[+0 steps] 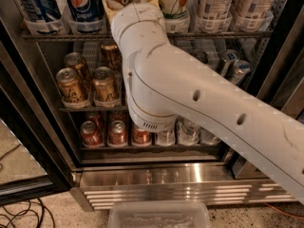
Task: Pick 7up can from top shelf of fridge
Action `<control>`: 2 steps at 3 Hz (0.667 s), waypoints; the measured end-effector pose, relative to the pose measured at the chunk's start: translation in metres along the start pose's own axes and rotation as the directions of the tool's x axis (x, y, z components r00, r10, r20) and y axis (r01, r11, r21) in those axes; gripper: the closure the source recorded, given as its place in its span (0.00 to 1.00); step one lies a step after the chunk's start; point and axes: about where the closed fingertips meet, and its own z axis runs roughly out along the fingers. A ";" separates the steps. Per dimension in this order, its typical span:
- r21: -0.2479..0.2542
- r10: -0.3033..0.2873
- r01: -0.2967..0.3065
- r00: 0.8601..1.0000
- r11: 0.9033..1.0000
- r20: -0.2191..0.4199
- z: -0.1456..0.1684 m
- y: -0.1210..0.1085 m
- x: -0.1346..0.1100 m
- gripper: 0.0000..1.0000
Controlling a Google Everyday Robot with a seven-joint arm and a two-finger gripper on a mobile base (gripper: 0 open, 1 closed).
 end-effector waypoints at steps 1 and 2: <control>-0.010 0.007 -0.007 1.000 1.000 -0.001 0.012 0.003 0.002 0.35; -0.019 0.012 -0.012 1.000 1.000 -0.005 0.024 0.006 0.005 0.54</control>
Offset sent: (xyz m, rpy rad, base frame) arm 0.0381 0.0138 -0.0055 0.0105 0.0185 0.0294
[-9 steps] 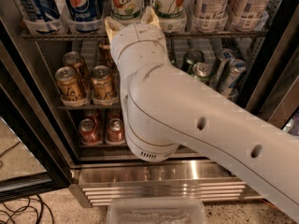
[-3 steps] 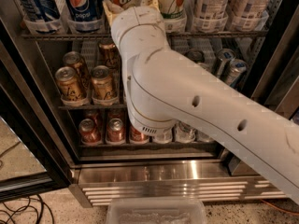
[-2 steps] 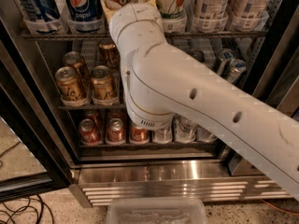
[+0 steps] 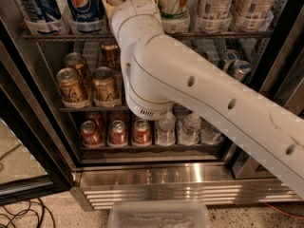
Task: Pick 7up can from top shelf of fridge
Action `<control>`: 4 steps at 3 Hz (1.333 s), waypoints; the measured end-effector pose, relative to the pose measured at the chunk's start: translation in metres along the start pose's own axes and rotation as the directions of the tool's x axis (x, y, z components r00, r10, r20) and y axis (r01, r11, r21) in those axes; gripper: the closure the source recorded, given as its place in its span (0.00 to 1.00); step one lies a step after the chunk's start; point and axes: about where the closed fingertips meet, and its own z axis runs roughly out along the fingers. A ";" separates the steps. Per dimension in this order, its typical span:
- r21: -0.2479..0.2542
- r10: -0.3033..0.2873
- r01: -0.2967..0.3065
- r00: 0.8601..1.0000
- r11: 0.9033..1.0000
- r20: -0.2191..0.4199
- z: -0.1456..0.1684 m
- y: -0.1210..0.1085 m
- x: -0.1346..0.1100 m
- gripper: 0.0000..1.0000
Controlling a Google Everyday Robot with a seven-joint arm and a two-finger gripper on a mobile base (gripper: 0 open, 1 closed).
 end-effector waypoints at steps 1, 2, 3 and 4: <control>-0.003 -0.006 0.006 1.000 1.000 -0.009 0.002 -0.001 0.004 0.78; -0.004 -0.006 0.006 1.000 1.000 -0.009 0.002 -0.001 0.001 0.99; -0.039 0.005 -0.004 1.000 0.999 0.013 -0.010 0.000 0.000 1.00; -0.051 0.011 -0.010 1.000 0.999 0.020 -0.012 0.002 -0.003 1.00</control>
Offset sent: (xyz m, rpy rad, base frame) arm -0.0248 -0.0098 -0.0212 -0.0250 0.0085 0.0883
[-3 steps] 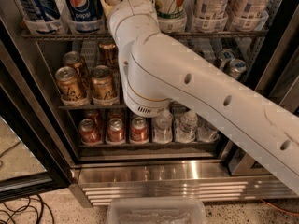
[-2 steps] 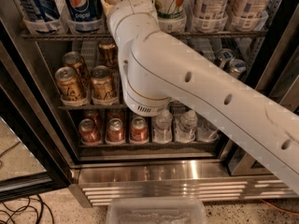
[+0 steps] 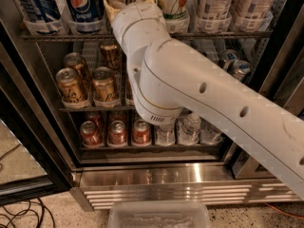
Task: Pick 7up can from top shelf of fridge
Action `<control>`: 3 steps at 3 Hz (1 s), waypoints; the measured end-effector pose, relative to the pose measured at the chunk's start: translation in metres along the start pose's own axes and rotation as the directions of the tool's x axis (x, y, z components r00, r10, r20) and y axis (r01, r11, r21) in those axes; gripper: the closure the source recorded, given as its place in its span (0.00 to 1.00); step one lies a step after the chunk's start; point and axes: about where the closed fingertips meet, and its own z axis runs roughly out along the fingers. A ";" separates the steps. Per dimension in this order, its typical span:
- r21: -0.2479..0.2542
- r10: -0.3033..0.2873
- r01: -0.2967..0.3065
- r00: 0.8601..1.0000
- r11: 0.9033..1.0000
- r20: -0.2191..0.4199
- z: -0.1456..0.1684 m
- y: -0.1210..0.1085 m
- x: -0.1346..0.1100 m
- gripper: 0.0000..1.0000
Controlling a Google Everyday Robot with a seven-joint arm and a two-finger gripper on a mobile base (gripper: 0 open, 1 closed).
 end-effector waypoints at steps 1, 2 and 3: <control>-0.009 -0.001 0.001 1.000 1.000 0.011 -0.004 0.000 -0.003 1.00; -0.023 -0.004 0.005 1.000 1.000 0.030 -0.010 0.000 -0.007 1.00; -0.049 0.005 -0.002 0.999 0.999 0.049 -0.015 0.007 -0.009 1.00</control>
Offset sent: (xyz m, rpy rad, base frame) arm -0.2128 -0.0302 0.0770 -0.0606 -0.3981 0.3936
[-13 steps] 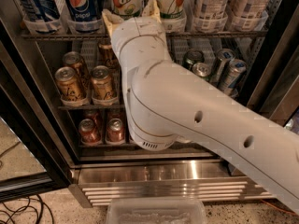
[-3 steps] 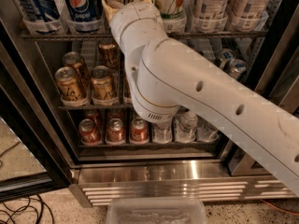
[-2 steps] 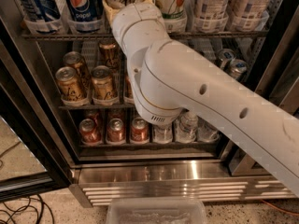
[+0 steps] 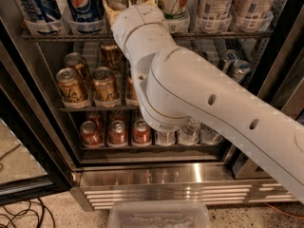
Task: Pick 7up can from top shelf of fridge
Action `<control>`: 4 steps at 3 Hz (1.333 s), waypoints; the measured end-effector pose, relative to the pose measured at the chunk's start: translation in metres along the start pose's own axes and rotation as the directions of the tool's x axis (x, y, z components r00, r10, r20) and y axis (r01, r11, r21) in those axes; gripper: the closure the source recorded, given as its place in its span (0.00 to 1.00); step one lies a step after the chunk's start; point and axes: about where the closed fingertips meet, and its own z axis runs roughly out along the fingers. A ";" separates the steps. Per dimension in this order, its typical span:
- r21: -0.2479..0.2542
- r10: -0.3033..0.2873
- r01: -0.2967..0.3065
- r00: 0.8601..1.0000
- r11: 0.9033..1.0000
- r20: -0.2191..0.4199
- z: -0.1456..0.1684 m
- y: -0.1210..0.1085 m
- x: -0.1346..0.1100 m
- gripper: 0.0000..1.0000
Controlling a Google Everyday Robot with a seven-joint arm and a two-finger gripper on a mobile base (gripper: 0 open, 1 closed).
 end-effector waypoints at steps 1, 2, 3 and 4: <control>-0.008 -0.009 0.009 1.000 1.000 0.018 -0.007 -0.002 -0.007 1.00; -0.019 -0.037 0.038 0.997 0.999 0.062 -0.029 -0.010 -0.028 1.00; -0.139 -0.075 0.103 0.978 0.985 0.194 -0.079 0.025 -0.083 1.00; -0.226 -0.036 0.105 0.956 0.969 0.291 -0.128 0.032 -0.141 1.00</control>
Offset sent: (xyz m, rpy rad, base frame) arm -0.2292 -0.1159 0.1494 -0.1637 -0.4534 0.1199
